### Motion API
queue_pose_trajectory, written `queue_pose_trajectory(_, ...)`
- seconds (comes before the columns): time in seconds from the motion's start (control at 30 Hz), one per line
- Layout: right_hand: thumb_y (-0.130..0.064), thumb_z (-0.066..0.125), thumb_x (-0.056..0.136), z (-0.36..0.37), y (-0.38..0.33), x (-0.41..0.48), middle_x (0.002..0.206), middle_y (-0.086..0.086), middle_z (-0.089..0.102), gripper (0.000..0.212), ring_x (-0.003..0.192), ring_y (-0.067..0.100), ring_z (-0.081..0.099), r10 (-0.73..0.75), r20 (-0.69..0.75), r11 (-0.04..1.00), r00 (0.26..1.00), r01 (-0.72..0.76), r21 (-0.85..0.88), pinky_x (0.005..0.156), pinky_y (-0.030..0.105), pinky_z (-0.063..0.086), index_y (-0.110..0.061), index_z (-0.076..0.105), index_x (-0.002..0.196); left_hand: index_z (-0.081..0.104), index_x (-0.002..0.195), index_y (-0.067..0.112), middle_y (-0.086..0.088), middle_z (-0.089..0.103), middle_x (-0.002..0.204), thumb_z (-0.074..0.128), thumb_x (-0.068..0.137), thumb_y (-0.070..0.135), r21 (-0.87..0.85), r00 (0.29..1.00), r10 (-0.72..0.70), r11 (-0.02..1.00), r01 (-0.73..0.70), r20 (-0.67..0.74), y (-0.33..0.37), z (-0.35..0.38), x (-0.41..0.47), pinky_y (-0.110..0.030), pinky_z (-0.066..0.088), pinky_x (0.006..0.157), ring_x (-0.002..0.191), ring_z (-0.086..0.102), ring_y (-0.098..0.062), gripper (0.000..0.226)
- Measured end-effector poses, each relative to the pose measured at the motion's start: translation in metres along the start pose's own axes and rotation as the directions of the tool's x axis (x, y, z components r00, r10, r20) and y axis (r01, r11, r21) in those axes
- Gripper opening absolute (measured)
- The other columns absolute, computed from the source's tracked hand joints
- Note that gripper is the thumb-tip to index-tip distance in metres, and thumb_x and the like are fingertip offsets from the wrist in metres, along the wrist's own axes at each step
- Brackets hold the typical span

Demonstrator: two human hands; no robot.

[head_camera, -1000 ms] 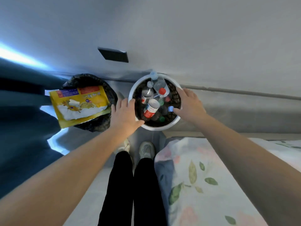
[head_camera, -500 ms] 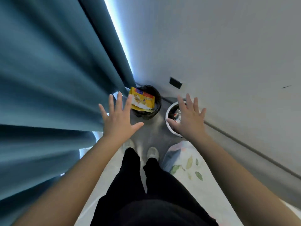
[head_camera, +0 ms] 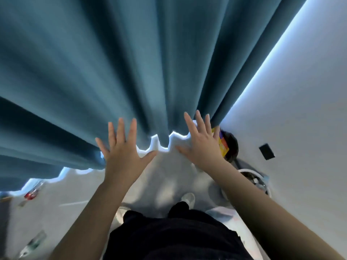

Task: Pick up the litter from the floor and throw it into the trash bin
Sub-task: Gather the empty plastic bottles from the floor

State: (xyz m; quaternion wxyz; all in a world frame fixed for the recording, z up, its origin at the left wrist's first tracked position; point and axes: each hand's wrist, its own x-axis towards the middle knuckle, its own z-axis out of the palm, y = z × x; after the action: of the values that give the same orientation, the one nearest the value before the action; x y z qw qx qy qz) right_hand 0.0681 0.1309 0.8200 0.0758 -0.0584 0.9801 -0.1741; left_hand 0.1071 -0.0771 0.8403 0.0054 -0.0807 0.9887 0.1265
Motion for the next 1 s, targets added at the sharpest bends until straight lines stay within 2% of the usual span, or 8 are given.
queue_pose_trajectory(0.17, -0.070, 0.048, 0.083, 0.022, -0.108, 0.011, 0.162, 0.002, -0.008, 0.094, 0.148, 0.031, -0.011, -0.182, 0.022, 0.983, 0.983, 0.182, -0.016, 0.115, 0.061, 0.003, -0.036, -0.007, 0.152, 0.009, 0.152, 0.032, 0.000, 0.002, 0.161, 0.050, 0.074, 0.075, -0.027, 0.984, -0.151, 0.988, 0.149, -0.093, -0.098, -0.027, -0.016, -0.062, -0.003, 0.112, 0.148, -0.007, -0.025, 0.098)
queue_pose_trajectory(0.3, -0.065, 0.055, 0.083, 0.046, -0.197, 0.009, 0.162, 0.000, -0.009, 0.096, 0.148, 0.030, -0.012, -0.271, 0.039, 0.962, 0.962, 0.271, -0.013, 0.116, 0.061, 0.003, -0.038, -0.007, 0.152, 0.016, 0.151, 0.029, -0.005, 0.010, 0.160, 0.039, 0.071, 0.083, -0.024, 0.962, -0.228, 0.974, 0.227, -0.150, -0.179, -0.052, -0.038, -0.066, 0.003, 0.110, 0.148, 0.001, -0.029, 0.100)
queue_pose_trajectory(0.57, -0.062, 0.058, 0.083, 0.096, -0.347, 0.003, 0.162, -0.002, -0.012, 0.097, 0.148, 0.029, -0.014, -0.413, 0.114, 0.911, 0.904, 0.408, 0.066, 0.116, 0.061, -0.002, -0.039, -0.005, 0.152, 0.023, 0.150, 0.025, -0.009, 0.017, 0.158, 0.067, 0.068, 0.067, -0.054, 0.892, -0.396, 0.918, 0.394, -0.216, -0.328, -0.090, -0.079, -0.070, 0.007, 0.107, 0.146, 0.007, -0.034, 0.102)
queue_pose_trajectory(0.7, -0.062, 0.059, 0.082, 0.121, -0.411, 0.003, 0.161, -0.002, -0.012, 0.097, 0.148, 0.028, -0.013, -0.529, 0.179, 0.848, 0.829, 0.527, 0.066, 0.115, 0.062, -0.002, -0.039, -0.005, 0.152, 0.018, 0.151, 0.026, -0.008, 0.013, 0.159, 0.050, 0.067, 0.076, -0.057, 0.822, -0.525, 0.848, 0.527, -0.221, -0.379, -0.101, -0.106, -0.068, 0.009, 0.108, 0.147, 0.003, -0.032, 0.103)
queue_pose_trajectory(0.83, -0.059, 0.063, 0.082, 0.147, -0.472, 0.005, 0.162, -0.003, -0.013, 0.098, 0.148, 0.027, -0.013, -0.641, 0.248, 0.762, 0.727, 0.642, 0.085, 0.115, 0.061, -0.002, -0.039, -0.002, 0.152, 0.015, 0.152, 0.027, -0.007, 0.009, 0.160, 0.061, 0.071, 0.069, -0.111, 0.732, -0.650, 0.758, 0.642, -0.203, -0.417, -0.101, -0.130, -0.067, 0.005, 0.109, 0.147, -0.001, -0.030, 0.102)
queue_pose_trajectory(1.0, -0.058, 0.063, 0.082, 0.193, -0.543, 0.011, 0.161, -0.004, -0.015, 0.098, 0.148, 0.027, -0.015, -0.730, 0.346, 0.659, 0.590, 0.742, 0.124, 0.115, 0.059, -0.003, -0.041, -0.005, 0.151, 0.012, 0.153, 0.028, -0.007, 0.004, 0.161, 0.058, 0.072, 0.071, -0.133, 0.598, -0.787, 0.616, 0.777, -0.153, -0.470, -0.095, -0.154, -0.066, 0.001, 0.110, 0.148, -0.005, -0.030, 0.102)
